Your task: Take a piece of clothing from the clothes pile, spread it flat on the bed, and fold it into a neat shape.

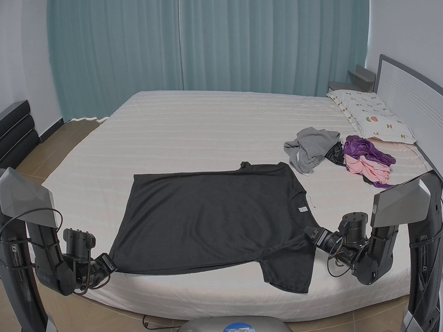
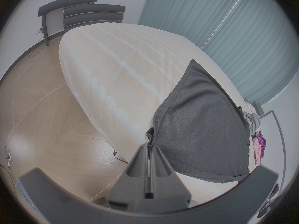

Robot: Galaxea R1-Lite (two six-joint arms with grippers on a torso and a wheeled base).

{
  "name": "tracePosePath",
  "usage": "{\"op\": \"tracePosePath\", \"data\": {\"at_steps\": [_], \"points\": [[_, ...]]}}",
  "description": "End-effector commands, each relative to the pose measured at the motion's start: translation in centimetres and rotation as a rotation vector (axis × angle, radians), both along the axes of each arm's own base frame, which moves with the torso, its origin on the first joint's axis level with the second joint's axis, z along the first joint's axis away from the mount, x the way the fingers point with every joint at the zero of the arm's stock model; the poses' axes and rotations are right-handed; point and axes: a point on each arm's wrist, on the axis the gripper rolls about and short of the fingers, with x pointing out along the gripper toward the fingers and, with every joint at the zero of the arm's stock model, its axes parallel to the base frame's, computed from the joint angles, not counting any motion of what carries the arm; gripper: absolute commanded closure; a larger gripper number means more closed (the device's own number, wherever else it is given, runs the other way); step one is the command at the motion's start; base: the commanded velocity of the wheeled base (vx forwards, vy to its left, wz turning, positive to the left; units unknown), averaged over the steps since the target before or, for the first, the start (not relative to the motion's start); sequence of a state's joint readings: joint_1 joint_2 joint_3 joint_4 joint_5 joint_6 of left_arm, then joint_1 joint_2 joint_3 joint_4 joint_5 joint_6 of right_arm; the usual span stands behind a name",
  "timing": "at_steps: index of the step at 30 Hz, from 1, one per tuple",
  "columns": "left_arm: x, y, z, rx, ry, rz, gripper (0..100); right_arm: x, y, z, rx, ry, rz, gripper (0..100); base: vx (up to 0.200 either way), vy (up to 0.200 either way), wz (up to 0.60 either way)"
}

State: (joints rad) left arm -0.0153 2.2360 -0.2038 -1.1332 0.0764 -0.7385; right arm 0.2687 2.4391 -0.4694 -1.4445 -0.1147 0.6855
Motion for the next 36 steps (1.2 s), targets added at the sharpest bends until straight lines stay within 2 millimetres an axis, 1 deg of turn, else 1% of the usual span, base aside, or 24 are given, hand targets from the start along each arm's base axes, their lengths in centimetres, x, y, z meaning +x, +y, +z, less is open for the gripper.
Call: {"op": "tracePosePath", "data": {"at_steps": [1, 5, 6, 7, 9, 10, 11, 12, 19, 24, 29, 36], "points": [[0.0, 0.0, 0.0, 0.000, 0.001, 0.001, 100, -1.0, -0.3, 0.9, 0.013, -0.001, 0.009, 0, 0.000, 0.000, 0.00], [0.0, 0.0, 0.0, 0.001, 0.002, 0.000, 100, -3.5, -0.4, 1.9, 0.046, 0.027, 0.101, 0, 0.000, 0.000, 0.00], [0.0, 0.0, 0.0, 0.001, 0.002, 0.000, 100, -3.6, -0.5, 1.9, 0.045, 0.030, 0.105, 0, 0.000, 0.000, 0.00], [0.0, 0.0, 0.0, 0.001, 0.002, 0.000, 100, -4.6, -0.3, 1.6, 0.041, 0.053, 0.138, 0, 0.000, 0.000, 0.00], [0.0, 0.0, -0.1, 0.001, 0.003, 0.000, 100, -5.5, -0.1, 1.3, 0.032, 0.080, 0.174, 0, 0.000, 0.000, 0.00], [0.0, 0.0, -0.1, 0.001, 0.003, -0.002, 100, -5.7, -0.1, 1.2, 0.032, 0.088, 0.178, 0, 0.000, 0.000, 0.00], [0.0, 0.0, 0.0, 0.001, 0.002, -0.002, 100, -6.3, 0.4, 0.6, 0.033, 0.124, 0.218, 0, 0.000, 0.000, 0.00], [0.0, 0.0, 0.0, 0.001, 0.002, -0.002, 100, -6.5, 0.7, 0.3, 0.036, 0.138, 0.235, 0, 0.000, 0.000, 0.00], [0.0, 0.0, 0.0, 0.001, 0.000, -0.002, 100, -6.4, 0.8, 0.0, 0.071, 0.155, 0.275, 0, 0.000, 0.000, 0.00], [0.0, 0.0, 0.0, 0.001, 0.000, -0.002, 100, -5.9, 1.0, -0.8, 0.079, 0.165, 0.288, 0, 0.000, 0.000, 0.00], [-0.1, 0.0, 0.0, 0.002, 0.002, -0.001, 100, -5.8, 1.0, -1.0, 0.076, 0.172, 0.287, 0, 0.000, 0.000, 0.00], [-0.1, 0.0, 0.0, 0.002, 0.000, -0.001, 100, -5.1, 1.2, -1.2, 0.076, 0.183, 0.284, 0, 0.000, 0.000, 0.00]]}}
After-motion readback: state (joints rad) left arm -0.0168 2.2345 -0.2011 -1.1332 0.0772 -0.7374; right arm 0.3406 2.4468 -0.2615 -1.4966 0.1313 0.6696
